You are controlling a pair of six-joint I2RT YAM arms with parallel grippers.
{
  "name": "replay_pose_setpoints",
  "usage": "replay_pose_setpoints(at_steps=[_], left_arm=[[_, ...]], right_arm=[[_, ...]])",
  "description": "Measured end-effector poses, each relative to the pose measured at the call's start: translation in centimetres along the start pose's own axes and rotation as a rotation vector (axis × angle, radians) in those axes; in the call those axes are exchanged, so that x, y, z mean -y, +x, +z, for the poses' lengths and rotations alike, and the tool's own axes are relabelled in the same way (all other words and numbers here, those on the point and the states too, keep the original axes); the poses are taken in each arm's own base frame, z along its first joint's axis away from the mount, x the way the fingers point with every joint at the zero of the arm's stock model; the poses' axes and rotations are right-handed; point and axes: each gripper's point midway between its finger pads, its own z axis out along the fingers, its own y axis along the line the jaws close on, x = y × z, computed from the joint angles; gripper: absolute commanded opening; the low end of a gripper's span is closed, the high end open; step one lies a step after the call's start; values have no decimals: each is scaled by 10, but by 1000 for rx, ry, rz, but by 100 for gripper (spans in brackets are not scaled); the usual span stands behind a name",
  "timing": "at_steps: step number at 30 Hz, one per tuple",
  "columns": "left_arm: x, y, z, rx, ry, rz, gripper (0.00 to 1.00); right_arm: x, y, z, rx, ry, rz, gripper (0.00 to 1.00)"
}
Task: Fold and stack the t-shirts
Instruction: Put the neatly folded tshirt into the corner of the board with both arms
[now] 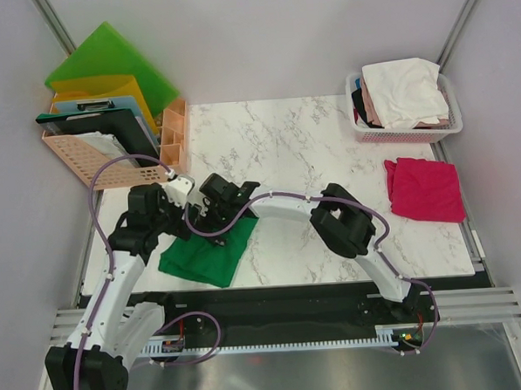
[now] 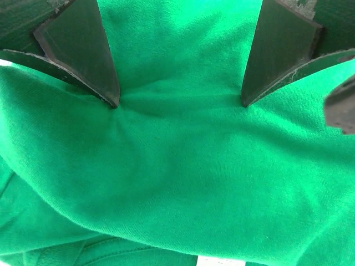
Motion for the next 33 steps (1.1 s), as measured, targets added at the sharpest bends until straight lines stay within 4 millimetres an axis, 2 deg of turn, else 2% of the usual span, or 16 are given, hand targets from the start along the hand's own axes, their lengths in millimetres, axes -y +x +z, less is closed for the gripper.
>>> replay_pose_setpoints(at_steps=[4,7,9,11,13,19,21,23,27,28,30,31,32,33], left_arm=[[4,0,1,1,23,2,100],[8,-1,2,3,39,4,100],[6,-2,1,12,29,5,100],[-4,-6,-3,39,-26,-8,100],[-21,-12,-15,94,-123,-29,100],[-81,-42,-79,316,-502,-86,100],[-91,-47,-92,356,-571,-107,100],[-100,-47,-96,358,-617,-125,100],[-108,-35,-87,296,-644,-147,100],[-109,-33,-84,281,-643,-149,100],[-110,-29,-79,260,-639,-153,100],[-109,-28,-76,251,-634,-154,100],[-109,-27,-75,245,-630,-155,100],[-109,-26,-72,237,-623,-154,100]], right_arm=[[8,7,-8,6,74,19,98],[16,15,-23,-16,134,32,98],[26,8,-39,-4,176,32,98],[32,-5,-58,27,209,30,98],[37,-28,-84,88,238,25,98],[45,-93,-172,308,346,6,98],[46,-105,-195,358,378,-2,98],[51,-112,-215,403,430,-8,98],[74,-101,-248,423,578,18,98],[88,-94,-257,421,613,46,98],[130,-75,-279,421,673,138,98],[159,-57,-293,414,715,200,98],[190,-33,-309,403,764,267,98],[221,0,-325,377,822,339,98]])
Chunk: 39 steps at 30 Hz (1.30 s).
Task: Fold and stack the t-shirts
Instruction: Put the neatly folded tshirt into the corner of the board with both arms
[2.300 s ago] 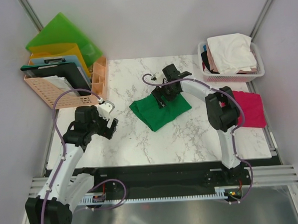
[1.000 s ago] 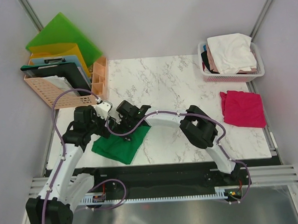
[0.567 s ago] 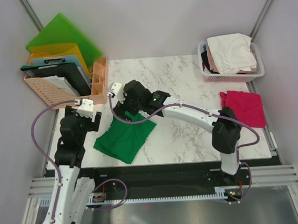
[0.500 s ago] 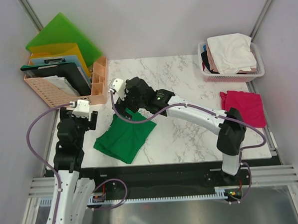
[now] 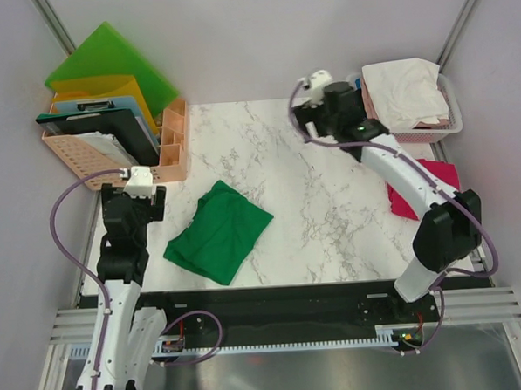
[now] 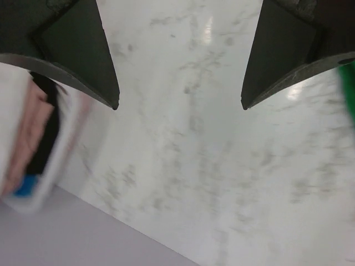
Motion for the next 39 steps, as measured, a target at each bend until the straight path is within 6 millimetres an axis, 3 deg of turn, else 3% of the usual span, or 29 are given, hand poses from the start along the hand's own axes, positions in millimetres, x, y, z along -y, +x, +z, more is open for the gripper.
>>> replay_pose_setpoints(at_steps=[1,3,4,6,7,9,14,17,19,21,24,26,29,34,39], left_arm=[[1,2,2,-8,5,1,100],[6,5,6,-26,23,5,100],[9,8,8,-38,33,7,100],[14,15,15,-70,49,13,100],[17,18,17,-85,58,16,100],[22,24,21,-106,78,21,100],[25,20,21,-85,99,16,100],[28,20,23,-85,114,16,100],[31,21,24,-89,126,17,100],[33,21,24,-89,137,17,100],[33,21,25,-86,145,10,100],[31,22,25,-88,142,7,100],[32,22,25,-85,152,5,100],[37,20,25,-77,177,3,100],[40,20,24,-74,193,3,100]], right_arm=[[35,19,2,-39,64,33,98],[109,78,-7,-162,203,104,98],[130,107,-17,-226,245,132,98],[150,151,-40,-321,281,171,98],[152,167,-54,-360,288,180,98],[149,178,-76,-385,288,172,98],[147,159,-135,-334,298,123,98],[173,163,-166,-324,381,143,98],[198,182,-182,-363,449,188,98],[225,216,-193,-444,497,269,98],[244,267,-200,-561,502,396,98],[241,288,-199,-608,477,438,98],[229,297,-191,-627,417,461,98],[228,305,-174,-626,378,481,98],[232,338,-155,-679,359,549,98]])
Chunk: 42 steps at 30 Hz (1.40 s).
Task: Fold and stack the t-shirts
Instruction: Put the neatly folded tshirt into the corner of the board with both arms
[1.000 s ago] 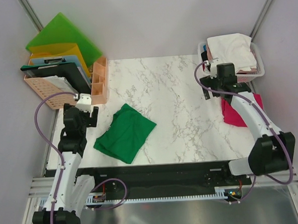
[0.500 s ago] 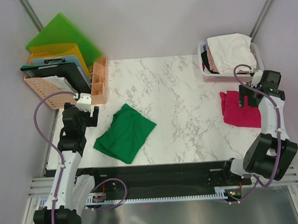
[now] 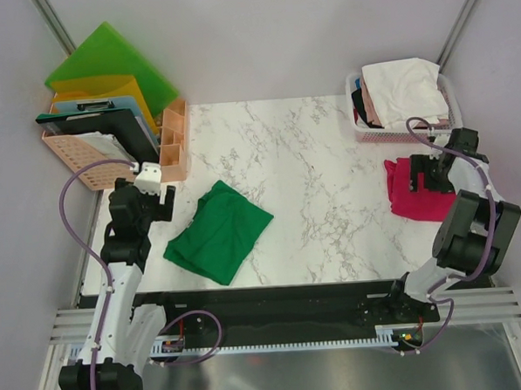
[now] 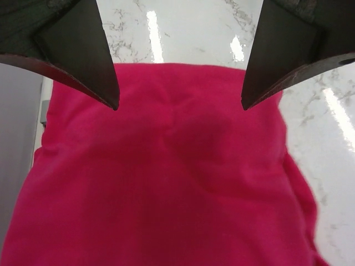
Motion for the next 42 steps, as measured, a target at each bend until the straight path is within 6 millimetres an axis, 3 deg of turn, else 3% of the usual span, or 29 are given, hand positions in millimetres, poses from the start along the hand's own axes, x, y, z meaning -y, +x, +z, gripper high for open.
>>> replay_pose_setpoints(at_steps=[7,18,21,30,36,42], left_arm=[[5,1,0,-1,28,1,100],[14,5,5,-17,76,1,100],[15,6,6,-21,81,1,100],[16,8,6,-29,84,1,100],[17,10,6,-35,86,1,100],[20,19,12,-76,99,3,100]], right_arm=[[18,17,42,-83,-1,76,98],[6,17,57,-93,-41,-17,98],[-14,13,59,-95,-62,-106,98],[-129,-6,64,-96,-210,-356,98],[-170,-38,79,-91,-227,-403,98],[-218,-85,98,-71,-225,-441,98]])
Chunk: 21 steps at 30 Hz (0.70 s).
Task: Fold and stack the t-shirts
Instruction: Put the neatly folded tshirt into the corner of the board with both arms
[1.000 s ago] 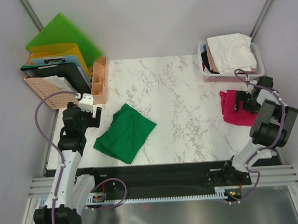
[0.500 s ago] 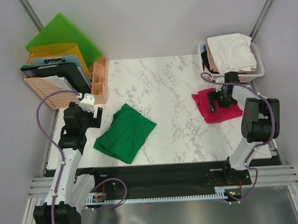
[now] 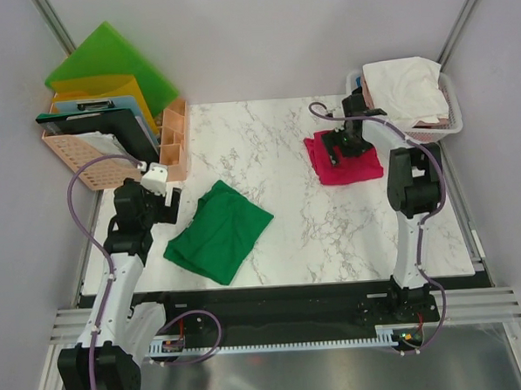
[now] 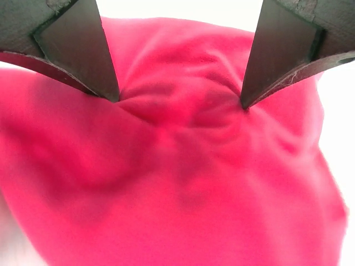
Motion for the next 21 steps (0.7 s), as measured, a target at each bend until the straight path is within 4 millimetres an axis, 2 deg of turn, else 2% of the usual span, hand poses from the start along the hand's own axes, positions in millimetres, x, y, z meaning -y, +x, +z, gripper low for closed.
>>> replay_pose_setpoints(at_steps=[3,5,9,13,21], left_arm=[[0,2,0,-6,1,0,100],[0,1,-1,-2,0,0,100],[0,0,-3,0,-1,0,100],[1,3,-1,-13,4,0,100],[1,3,-1,-12,4,0,100]], right_arm=[[-17,-26,7,28,-23,-24,98],[-27,-28,17,31,-32,-36,98],[-38,-29,16,63,-43,-49,98],[-56,-15,9,68,-61,-77,98],[-119,35,-18,21,-171,-176,98]])
